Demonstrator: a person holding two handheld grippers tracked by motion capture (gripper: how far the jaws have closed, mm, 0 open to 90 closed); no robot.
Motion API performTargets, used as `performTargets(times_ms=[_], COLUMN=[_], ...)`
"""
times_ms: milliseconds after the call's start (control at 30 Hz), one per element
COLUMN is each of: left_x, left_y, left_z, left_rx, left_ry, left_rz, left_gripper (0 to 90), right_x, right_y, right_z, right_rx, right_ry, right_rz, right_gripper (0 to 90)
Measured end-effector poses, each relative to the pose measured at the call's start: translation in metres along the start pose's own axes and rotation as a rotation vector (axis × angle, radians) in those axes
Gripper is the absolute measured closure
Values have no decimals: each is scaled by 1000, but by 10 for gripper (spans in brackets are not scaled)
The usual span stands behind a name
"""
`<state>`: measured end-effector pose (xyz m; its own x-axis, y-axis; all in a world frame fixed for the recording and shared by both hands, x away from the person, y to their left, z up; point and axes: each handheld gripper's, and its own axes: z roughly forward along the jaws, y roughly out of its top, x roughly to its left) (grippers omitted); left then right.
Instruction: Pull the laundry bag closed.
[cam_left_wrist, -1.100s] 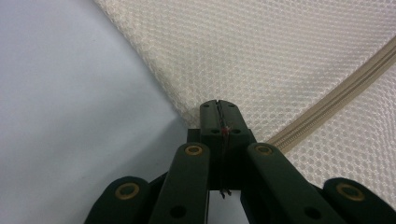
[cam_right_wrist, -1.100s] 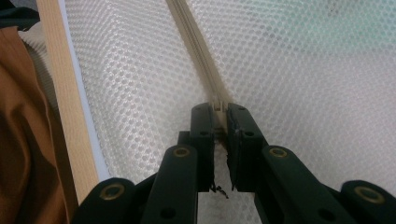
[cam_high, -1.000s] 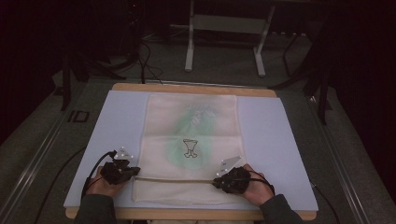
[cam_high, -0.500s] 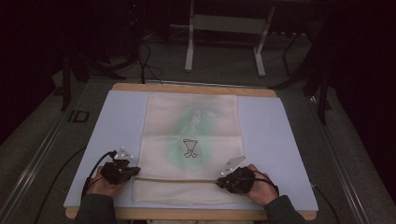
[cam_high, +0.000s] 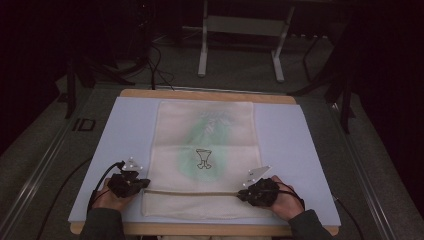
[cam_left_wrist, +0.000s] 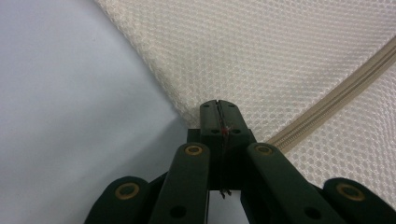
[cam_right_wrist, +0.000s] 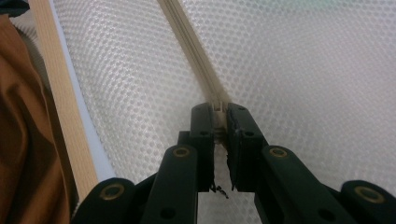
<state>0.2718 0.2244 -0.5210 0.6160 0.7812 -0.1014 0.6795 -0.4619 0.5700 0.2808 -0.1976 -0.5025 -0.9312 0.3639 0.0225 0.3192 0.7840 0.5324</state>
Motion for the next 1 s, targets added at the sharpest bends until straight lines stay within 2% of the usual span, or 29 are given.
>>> performTargets(times_ms=[200, 267, 633, 1000], left_x=[-1, 0, -1, -1], left_y=[0, 0, 0, 0], left_z=[0, 0, 0, 0], left_rx=[2, 1, 2, 2], left_ry=[3, 3, 6, 7], left_rz=[2, 1, 6, 6], left_gripper=[899, 899, 899, 899], right_x=[-1, -1, -5, -12], right_y=[-2, -3, -12, -25], right_z=[-4, -4, -13, -22], right_rx=[1, 9, 5, -11], right_ry=[16, 10, 7, -6], right_rz=[6, -4, 10, 57], right_gripper=[822, 822, 822, 821])
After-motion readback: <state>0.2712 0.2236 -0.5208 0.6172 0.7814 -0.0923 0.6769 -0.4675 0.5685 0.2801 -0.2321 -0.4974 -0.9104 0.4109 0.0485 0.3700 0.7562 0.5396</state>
